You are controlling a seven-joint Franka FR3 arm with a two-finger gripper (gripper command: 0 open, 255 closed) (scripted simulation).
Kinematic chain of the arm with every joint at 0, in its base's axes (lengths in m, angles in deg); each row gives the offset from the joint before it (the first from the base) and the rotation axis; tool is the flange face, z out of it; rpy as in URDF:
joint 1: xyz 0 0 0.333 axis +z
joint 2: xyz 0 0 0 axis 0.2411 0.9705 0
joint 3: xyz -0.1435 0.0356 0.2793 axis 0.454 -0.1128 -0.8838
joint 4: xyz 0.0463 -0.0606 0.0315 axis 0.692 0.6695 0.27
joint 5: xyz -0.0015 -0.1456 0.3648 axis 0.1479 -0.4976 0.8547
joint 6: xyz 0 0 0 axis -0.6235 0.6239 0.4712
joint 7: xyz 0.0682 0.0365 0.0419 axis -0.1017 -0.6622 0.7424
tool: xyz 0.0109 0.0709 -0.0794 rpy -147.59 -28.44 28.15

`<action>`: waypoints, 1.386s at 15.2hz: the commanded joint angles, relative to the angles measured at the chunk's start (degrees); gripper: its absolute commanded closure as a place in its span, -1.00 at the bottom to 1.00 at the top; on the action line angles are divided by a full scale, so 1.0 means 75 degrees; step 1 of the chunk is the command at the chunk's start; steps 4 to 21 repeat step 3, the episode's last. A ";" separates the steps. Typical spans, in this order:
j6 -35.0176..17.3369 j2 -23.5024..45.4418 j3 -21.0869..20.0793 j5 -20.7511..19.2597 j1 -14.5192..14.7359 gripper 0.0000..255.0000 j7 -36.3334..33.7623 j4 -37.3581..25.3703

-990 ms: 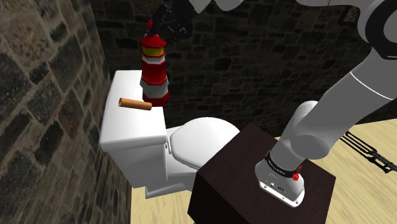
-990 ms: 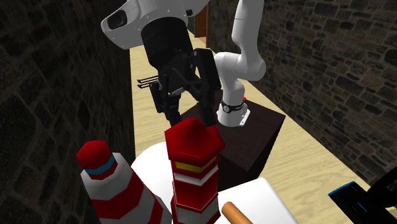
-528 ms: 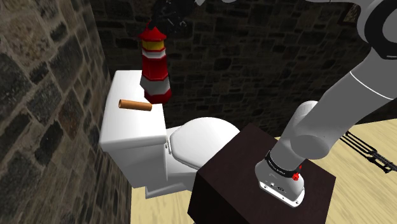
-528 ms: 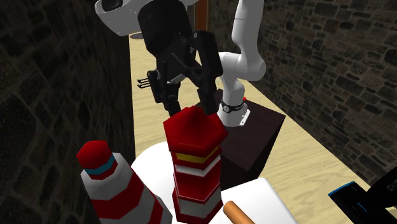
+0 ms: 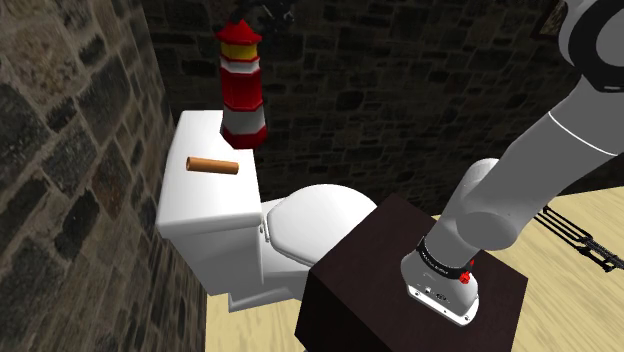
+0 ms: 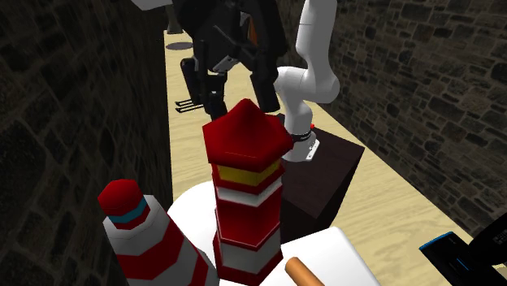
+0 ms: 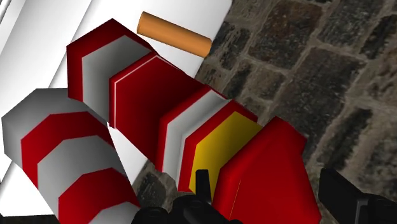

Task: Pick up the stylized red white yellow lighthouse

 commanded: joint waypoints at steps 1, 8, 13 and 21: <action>0.0161 0.0030 -0.0005 -0.0056 -0.0002 1.00 -0.0148 -0.0259; 0.0173 0.0032 -0.0004 -0.0060 -0.0003 1.00 -0.0157 -0.0276; 0.0173 0.0032 -0.0004 -0.0060 -0.0003 1.00 -0.0157 -0.0276; 0.0173 0.0032 -0.0004 -0.0060 -0.0003 1.00 -0.0157 -0.0276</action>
